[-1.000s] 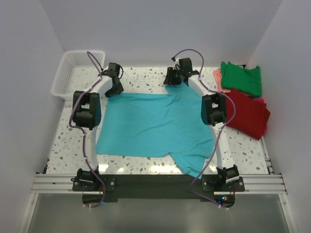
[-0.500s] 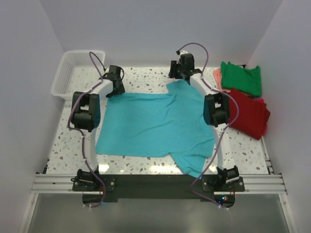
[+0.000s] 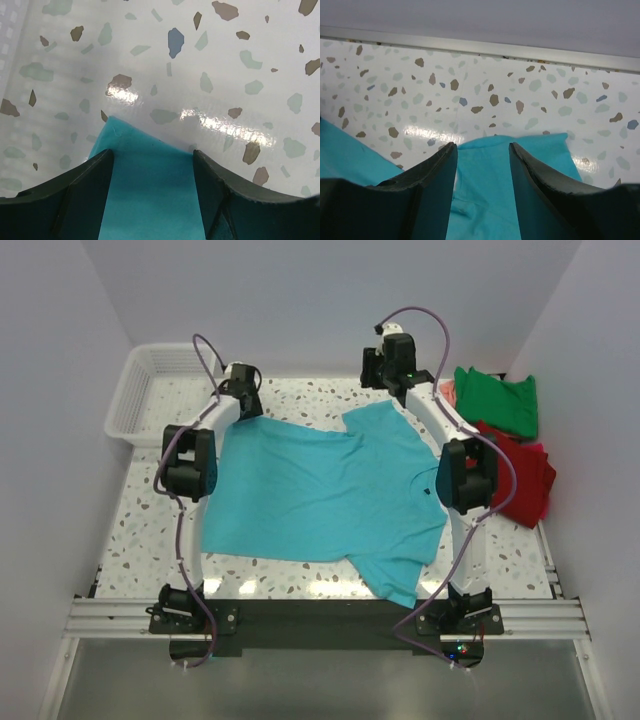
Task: Fold and stack the t-shirts
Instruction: Flatten the tshirt out
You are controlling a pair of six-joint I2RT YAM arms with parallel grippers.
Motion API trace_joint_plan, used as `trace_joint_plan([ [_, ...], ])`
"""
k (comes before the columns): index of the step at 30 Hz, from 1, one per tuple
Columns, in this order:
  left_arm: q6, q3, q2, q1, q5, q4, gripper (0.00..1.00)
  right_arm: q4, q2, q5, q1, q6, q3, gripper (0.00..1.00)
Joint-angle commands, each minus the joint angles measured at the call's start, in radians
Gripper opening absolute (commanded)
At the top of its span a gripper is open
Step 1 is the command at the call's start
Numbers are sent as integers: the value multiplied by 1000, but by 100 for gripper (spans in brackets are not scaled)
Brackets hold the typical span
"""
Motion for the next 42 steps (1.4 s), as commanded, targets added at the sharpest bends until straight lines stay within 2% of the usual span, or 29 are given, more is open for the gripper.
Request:
trace_joint_plan([
  [1, -19, -32, 28, -3, -49, -22, 70, -61, -19, 42, -1, -38, -53, 50],
  [5, -30, -92, -27, -3, -63, 42, 70, -107, 20, 70, -3, -28, -22, 49],
  [17, -36, -86, -55, -3, -66, 11, 71, -241, 224, 128, -11, 4, 159, 50],
  [24, -33, -83, -55, -3, -54, 8, 71, -255, 258, 177, -14, -16, 128, 50],
  [27, -35, -83, -53, -3, -42, 8, 71, -307, 304, 183, -23, -15, 185, 52],
  [28, -35, -81, -53, -3, -40, 8, 71, -325, 316, 174, -30, -12, 209, 53],
  [29, -35, -81, -55, -3, -37, 8, 71, -360, 332, 169, -32, -13, 252, 63],
  [32, -32, -76, -59, -3, -28, 8, 71, -451, 398, 136, -46, -18, 370, 76],
  [42, -24, -31, -40, -3, 13, -5, 71, -448, 410, 177, -57, -22, 377, 80],
])
